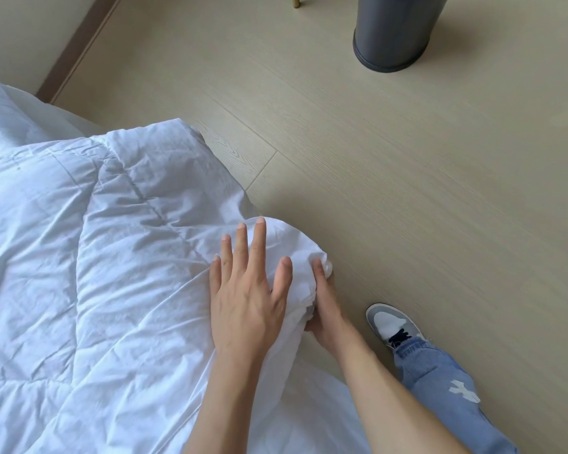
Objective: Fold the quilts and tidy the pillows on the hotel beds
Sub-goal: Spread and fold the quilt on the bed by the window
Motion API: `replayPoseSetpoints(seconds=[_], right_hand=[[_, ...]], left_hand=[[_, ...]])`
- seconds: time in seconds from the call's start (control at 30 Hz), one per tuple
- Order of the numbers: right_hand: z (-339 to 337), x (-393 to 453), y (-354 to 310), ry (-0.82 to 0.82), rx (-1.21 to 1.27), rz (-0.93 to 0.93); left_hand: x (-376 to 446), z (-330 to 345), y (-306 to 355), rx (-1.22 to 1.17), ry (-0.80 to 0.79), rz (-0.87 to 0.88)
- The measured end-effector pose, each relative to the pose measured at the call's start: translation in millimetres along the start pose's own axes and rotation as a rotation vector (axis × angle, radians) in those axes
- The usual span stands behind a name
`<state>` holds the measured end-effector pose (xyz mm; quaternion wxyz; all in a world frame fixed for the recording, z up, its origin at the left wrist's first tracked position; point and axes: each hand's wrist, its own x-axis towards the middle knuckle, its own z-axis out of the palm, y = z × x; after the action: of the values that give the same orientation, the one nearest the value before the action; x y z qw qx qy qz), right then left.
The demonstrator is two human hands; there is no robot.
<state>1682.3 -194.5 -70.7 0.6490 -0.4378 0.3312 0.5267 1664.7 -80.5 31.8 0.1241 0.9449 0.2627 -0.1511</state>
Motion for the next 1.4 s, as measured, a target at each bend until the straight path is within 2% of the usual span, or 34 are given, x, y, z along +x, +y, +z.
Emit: replayPoseSetpoints(seconds=[0.23,0.4,0.5,0.63,0.9,1.1,1.2,1.3,1.4], right_hand=[[4.3,0.3,-11.0,0.162,0.072,-0.308],[14.0,-1.5,-39.8,0.194,0.202,-0.321],[21.9,-6.5,-62.2,0.127,0.151,-0.352],[38.1,-18.0,-80.4,0.08,0.077,-0.295],[49.5,-45.3,-104.6,0.192,0.029,-0.379],[41.2,-87.7,-117.0,-0.022,0.159,-0.341],[42.4,-107.4,-120.0,-0.101,0.14,-0.35],[46.4,-123.4,-120.5,-0.166,0.112,-0.388],[52.0,-139.0,-120.4,-0.271,0.115,-0.379]], left_hand=[[-2.2,3.4,-1.5,0.032,-0.01,0.008],[-3.2,1.5,-0.8,0.002,-0.012,0.002],[-5.1,1.0,2.6,-0.008,-0.03,0.011],[-8.3,0.8,5.2,-0.02,-0.06,0.052],[-11.3,-3.4,2.5,-0.158,-0.005,0.086],[-3.9,-9.0,13.1,-0.497,0.121,0.064],[2.1,-19.3,34.4,-0.564,0.199,0.074],[5.5,-36.5,51.5,-0.701,0.213,-0.016],[-2.6,-52.7,67.1,-0.765,0.207,-0.032]])
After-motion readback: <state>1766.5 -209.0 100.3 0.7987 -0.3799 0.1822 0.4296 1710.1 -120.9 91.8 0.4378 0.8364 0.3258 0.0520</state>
